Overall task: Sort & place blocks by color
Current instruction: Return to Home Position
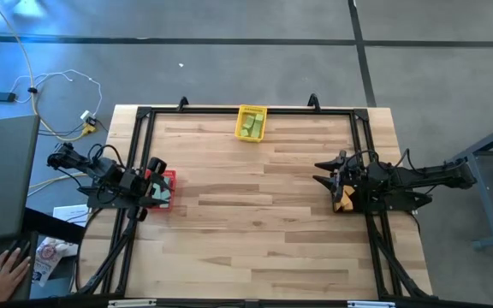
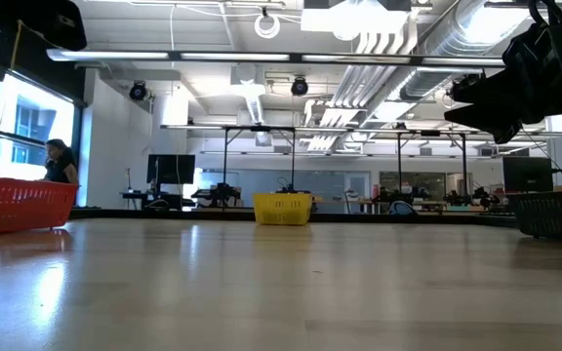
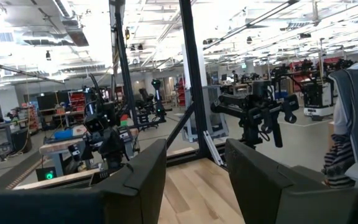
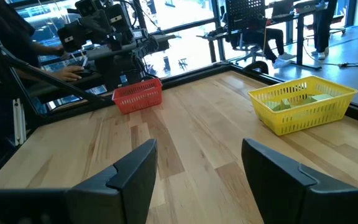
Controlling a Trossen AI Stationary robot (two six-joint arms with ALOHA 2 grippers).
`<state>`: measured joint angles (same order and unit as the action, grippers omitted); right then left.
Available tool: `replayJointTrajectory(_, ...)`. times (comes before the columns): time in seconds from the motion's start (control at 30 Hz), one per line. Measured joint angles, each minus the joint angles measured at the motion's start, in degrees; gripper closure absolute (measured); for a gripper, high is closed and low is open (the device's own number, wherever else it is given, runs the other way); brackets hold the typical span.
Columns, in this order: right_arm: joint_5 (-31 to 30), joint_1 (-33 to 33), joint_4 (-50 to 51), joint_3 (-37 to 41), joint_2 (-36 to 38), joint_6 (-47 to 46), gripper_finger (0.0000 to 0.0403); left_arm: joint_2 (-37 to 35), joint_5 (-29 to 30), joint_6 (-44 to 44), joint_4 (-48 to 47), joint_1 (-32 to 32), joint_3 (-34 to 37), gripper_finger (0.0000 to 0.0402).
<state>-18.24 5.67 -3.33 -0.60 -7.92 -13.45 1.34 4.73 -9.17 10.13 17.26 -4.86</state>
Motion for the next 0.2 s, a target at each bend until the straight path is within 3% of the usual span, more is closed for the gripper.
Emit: replayJointTrajectory(0.2, 0.0, 0.0, 0.0, 0.0, 0.0, 0.0, 0.0183, 0.0, 0.0, 0.0, 0.0, 0.0, 0.0, 0.0249)
